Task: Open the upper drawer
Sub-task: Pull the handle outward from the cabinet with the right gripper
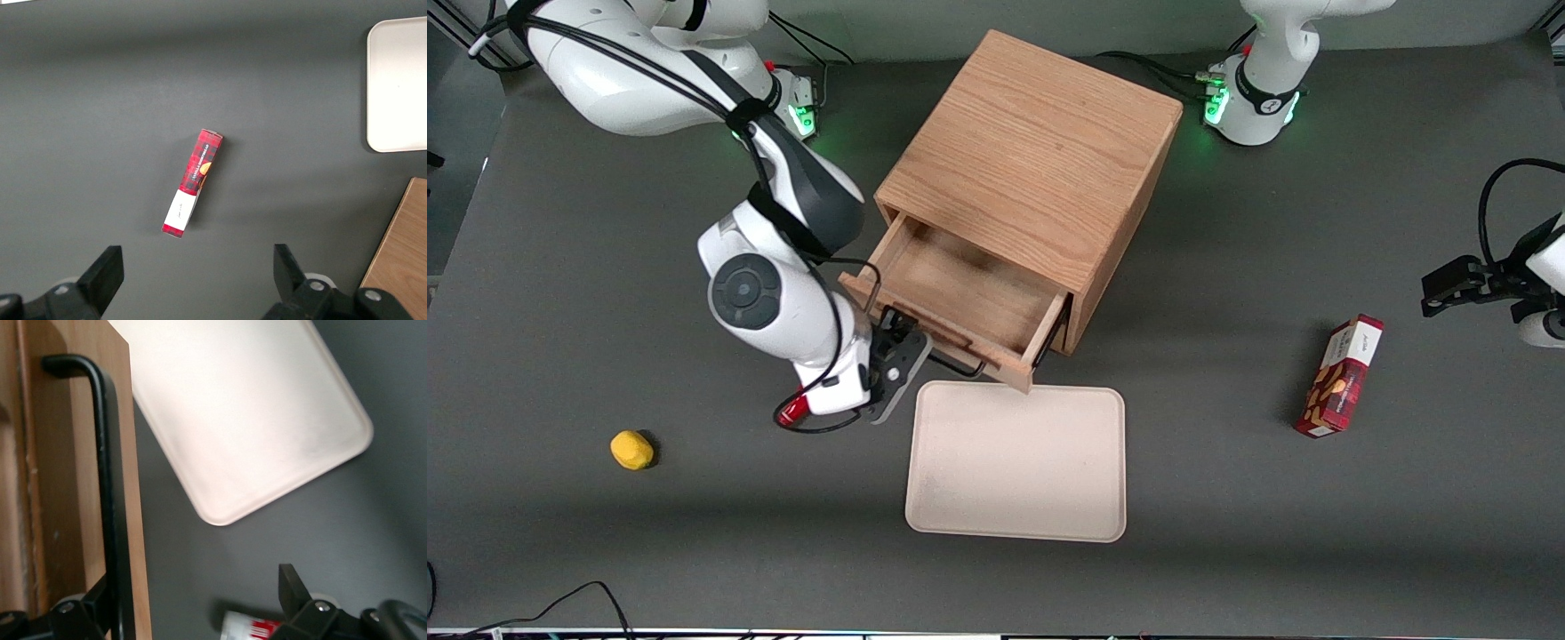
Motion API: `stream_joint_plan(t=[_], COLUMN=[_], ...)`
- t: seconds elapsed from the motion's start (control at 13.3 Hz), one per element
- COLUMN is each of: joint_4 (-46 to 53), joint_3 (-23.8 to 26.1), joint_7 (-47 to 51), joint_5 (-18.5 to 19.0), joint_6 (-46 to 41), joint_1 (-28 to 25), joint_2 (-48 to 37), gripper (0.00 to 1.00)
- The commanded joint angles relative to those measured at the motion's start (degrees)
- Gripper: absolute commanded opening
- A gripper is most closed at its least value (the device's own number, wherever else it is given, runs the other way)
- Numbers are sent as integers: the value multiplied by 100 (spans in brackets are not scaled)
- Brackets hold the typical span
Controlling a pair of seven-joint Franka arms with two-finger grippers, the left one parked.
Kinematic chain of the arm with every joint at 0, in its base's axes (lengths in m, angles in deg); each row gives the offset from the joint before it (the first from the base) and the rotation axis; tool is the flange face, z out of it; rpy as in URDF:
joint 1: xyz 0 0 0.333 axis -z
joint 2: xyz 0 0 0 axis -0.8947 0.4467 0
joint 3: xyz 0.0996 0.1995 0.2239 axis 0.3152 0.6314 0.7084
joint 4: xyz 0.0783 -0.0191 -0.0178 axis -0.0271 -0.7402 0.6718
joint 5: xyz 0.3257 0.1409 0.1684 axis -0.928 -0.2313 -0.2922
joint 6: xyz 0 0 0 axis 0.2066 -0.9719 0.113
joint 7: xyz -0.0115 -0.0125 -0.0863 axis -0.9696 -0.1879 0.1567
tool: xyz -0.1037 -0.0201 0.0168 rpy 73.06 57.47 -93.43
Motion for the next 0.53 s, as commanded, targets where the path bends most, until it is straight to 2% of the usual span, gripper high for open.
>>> stream_joint_plan(t=[0.0,0.45], joint_4=[384,507], joint_3=[-244,-631], joint_7=[-369,-818], joint_5=[68,59], joint_6=[-5,434], joint_1=[-48,5], joint_2=[93,128], gripper=[100,100])
